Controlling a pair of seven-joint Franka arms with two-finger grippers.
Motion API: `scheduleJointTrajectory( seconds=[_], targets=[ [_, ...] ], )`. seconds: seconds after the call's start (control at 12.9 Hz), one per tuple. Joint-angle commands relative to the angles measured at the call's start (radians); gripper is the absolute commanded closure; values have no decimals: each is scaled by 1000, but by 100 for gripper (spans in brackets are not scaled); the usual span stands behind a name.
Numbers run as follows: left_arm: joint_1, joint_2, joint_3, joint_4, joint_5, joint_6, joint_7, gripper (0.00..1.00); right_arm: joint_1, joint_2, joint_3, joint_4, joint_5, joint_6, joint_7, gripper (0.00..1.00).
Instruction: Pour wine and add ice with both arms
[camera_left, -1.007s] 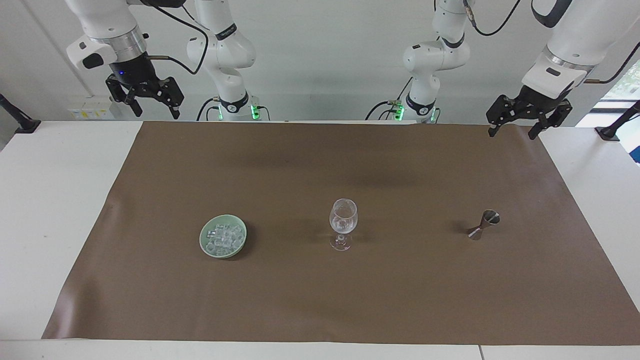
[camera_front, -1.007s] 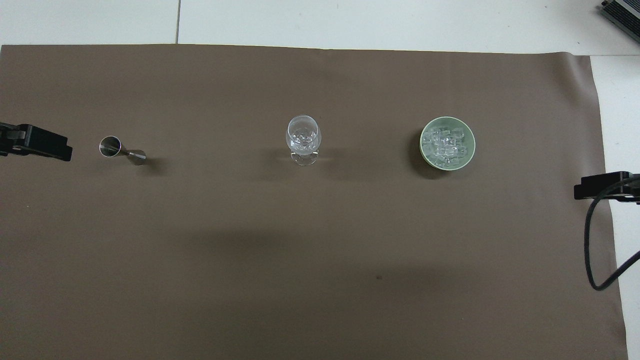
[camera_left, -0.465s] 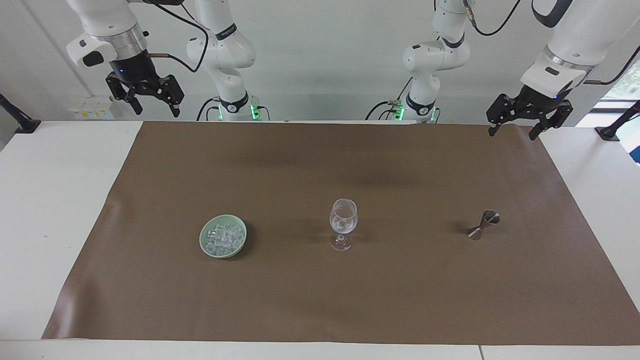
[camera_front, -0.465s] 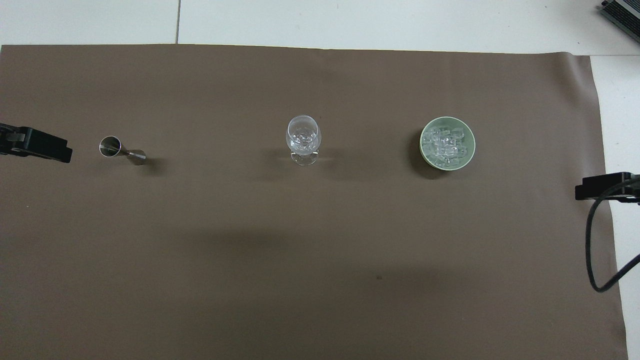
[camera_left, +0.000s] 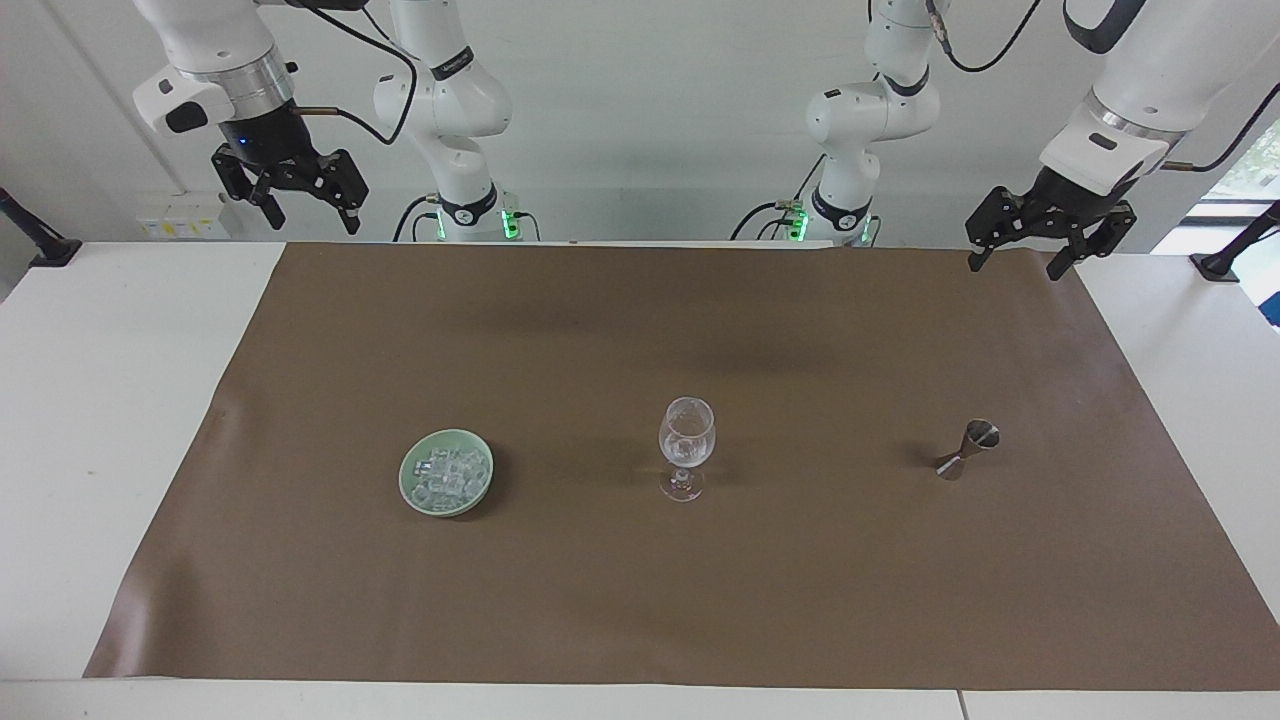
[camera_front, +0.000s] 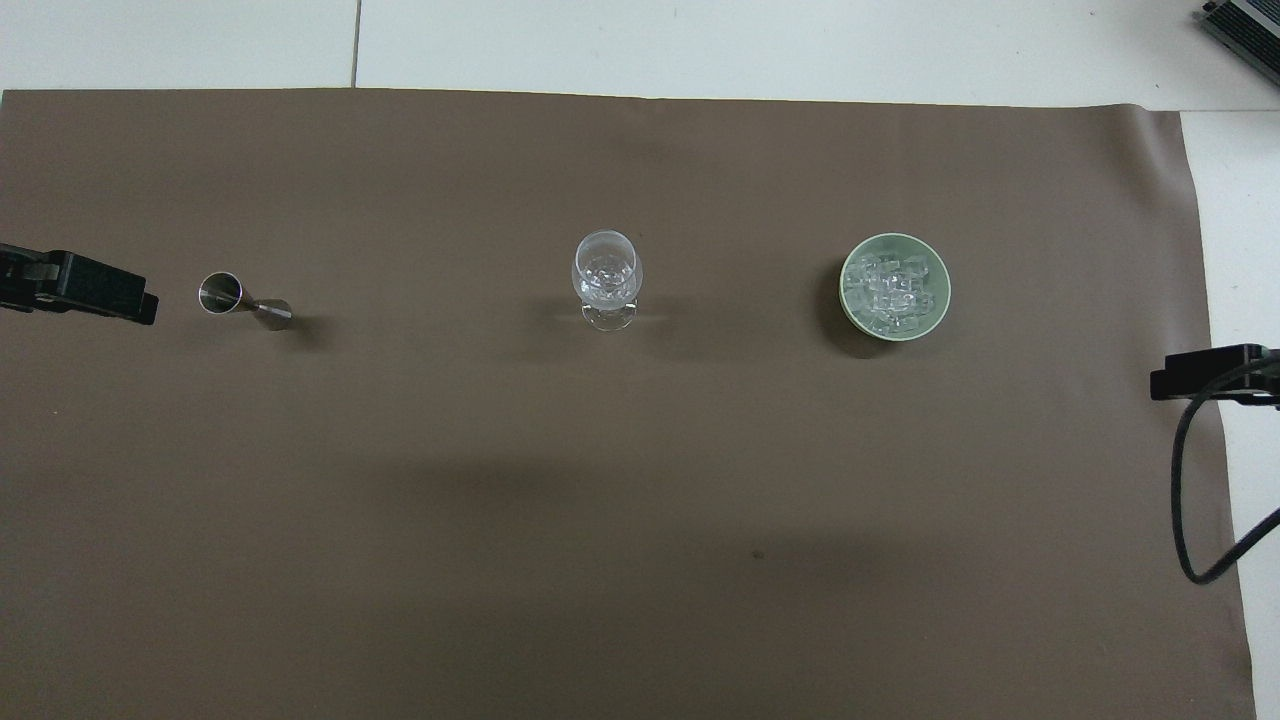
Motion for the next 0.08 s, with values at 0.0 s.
scheduleJointTrajectory(
  seconds=[0.0],
  targets=[
    [-11, -17, 16, -14, -8, -12, -12, 0, -13, -10, 2, 3, 15, -16, -26, 0]
  ],
)
